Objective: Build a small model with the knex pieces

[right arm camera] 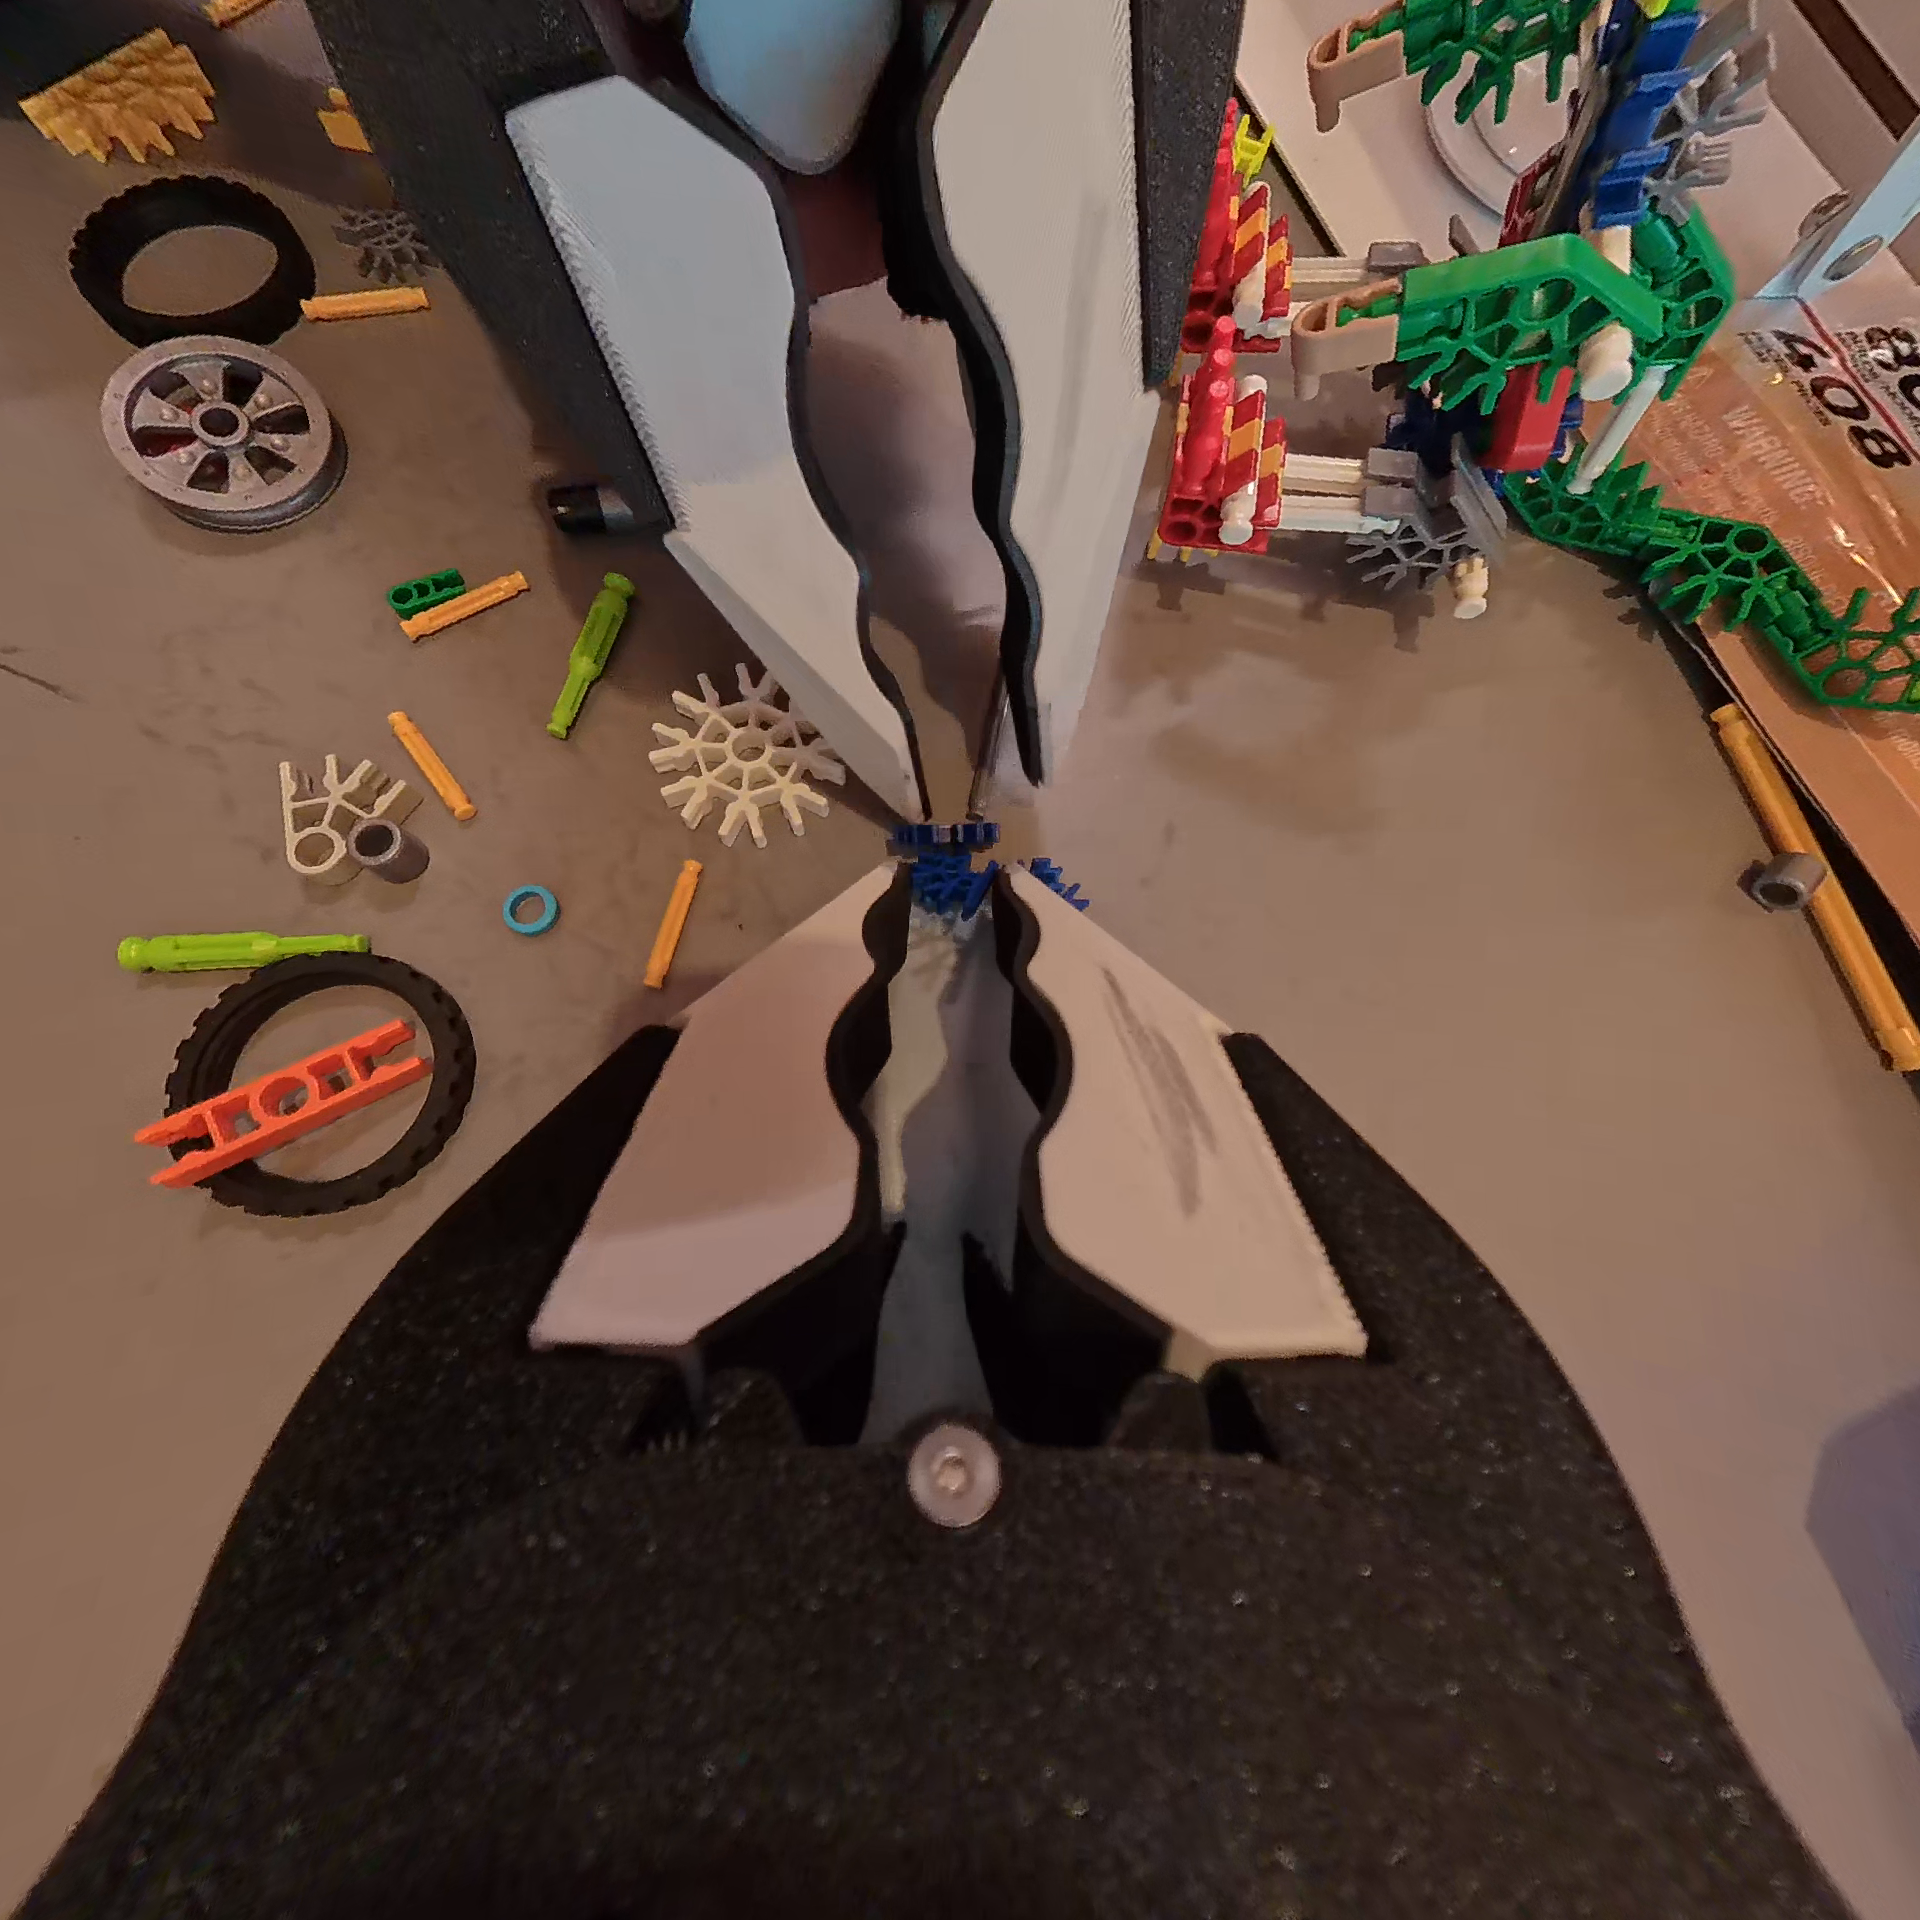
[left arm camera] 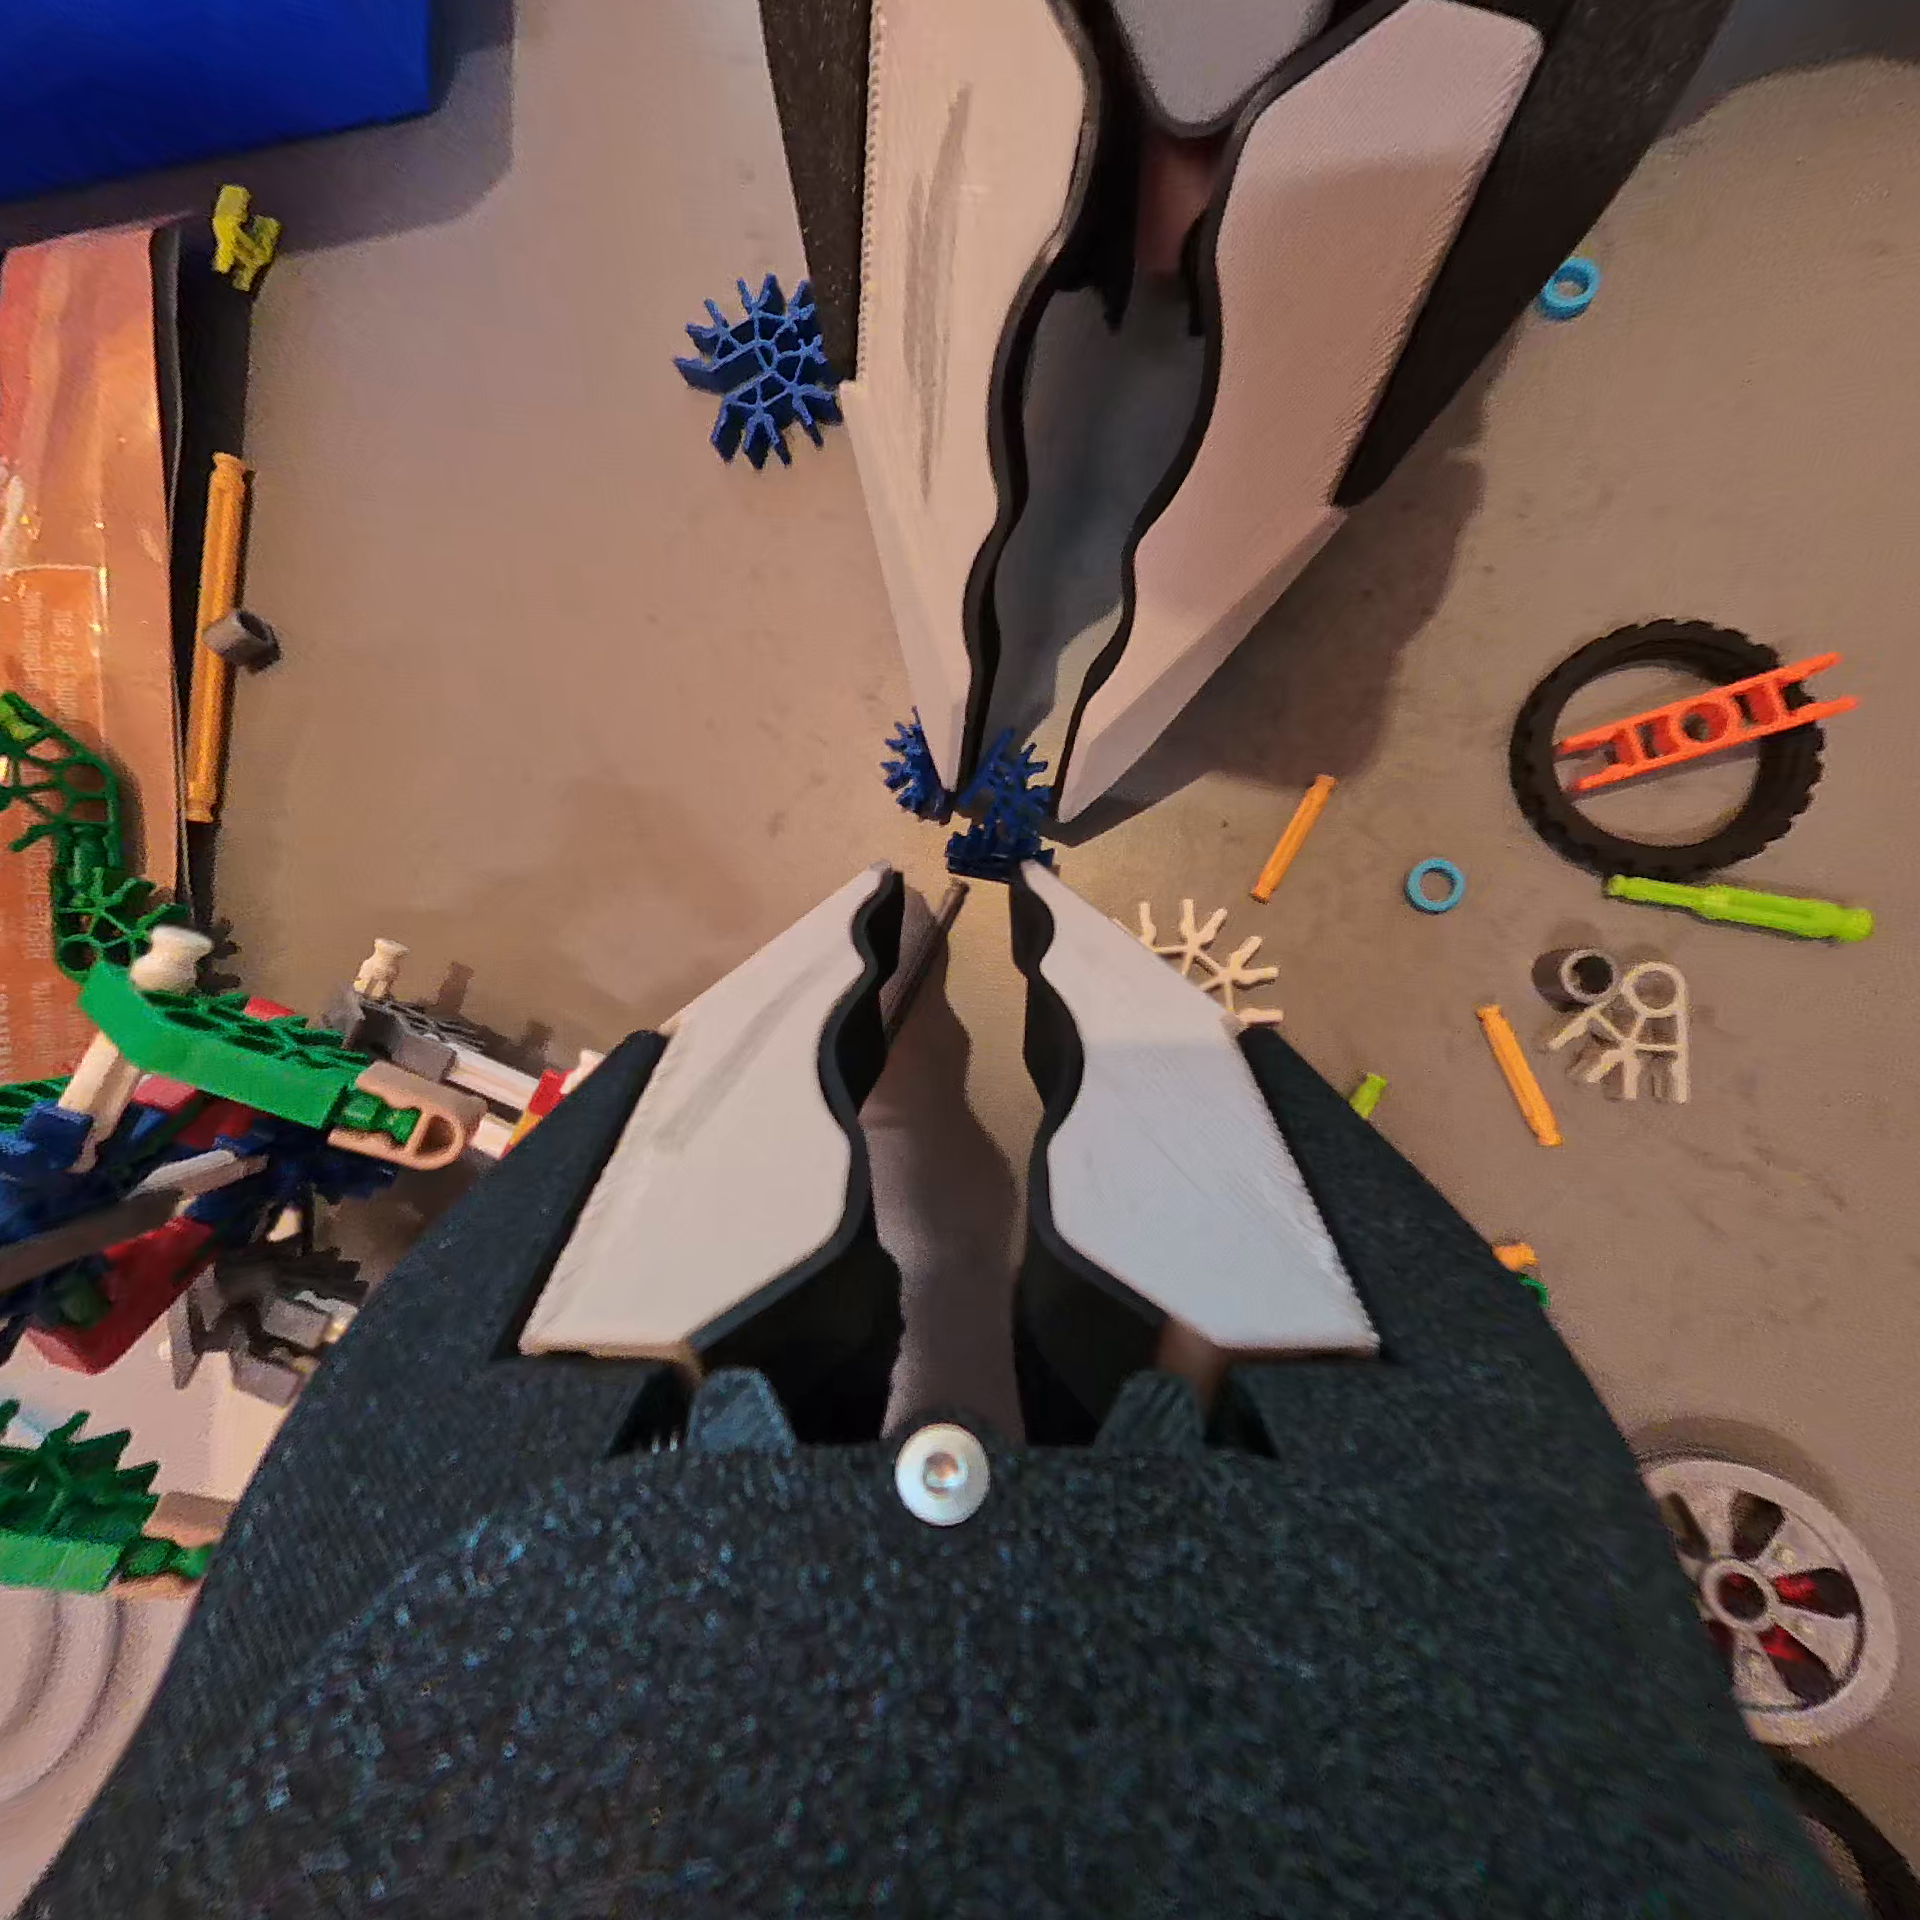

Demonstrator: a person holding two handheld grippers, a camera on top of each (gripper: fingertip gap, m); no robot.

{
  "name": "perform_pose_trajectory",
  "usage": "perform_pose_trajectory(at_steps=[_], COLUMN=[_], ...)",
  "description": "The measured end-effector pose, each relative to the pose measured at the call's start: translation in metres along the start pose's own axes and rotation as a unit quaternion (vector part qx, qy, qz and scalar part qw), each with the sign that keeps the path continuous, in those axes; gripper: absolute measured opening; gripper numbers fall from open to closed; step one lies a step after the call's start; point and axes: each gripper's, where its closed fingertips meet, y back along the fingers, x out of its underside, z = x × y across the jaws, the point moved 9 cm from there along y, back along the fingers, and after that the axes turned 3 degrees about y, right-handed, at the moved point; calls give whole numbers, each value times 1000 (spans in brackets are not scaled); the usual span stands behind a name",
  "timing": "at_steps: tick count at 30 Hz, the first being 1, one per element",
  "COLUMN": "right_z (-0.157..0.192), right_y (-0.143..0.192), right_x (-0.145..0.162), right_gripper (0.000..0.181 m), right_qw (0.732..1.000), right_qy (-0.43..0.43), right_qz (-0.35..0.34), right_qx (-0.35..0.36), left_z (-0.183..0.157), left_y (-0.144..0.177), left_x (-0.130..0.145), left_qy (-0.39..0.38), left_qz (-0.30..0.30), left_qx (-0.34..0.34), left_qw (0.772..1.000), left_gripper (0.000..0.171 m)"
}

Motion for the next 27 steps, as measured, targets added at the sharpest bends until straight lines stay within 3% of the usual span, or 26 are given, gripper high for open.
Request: perform_pose_trajectory(at_steps=[7,18,27], right_z=[1,1,4], right_y=[-1,0,1], right_x=[-1,0,3], right_gripper=[15,15,15], right_qw=[1000,1000,1000], right_qy=[5,4,2], right_qz=[0,-1,13], right_qx=[0,-5,-24], left_z=[-3,-2,-4], left_y=[-5,1,-4], left_x=[3,5,6], left_qy=[-33,-38,-34], left_qz=[2,5,11], left_qx=[-1,4,13], left_qw=[999,999,999], left_gripper=[24,16,0])
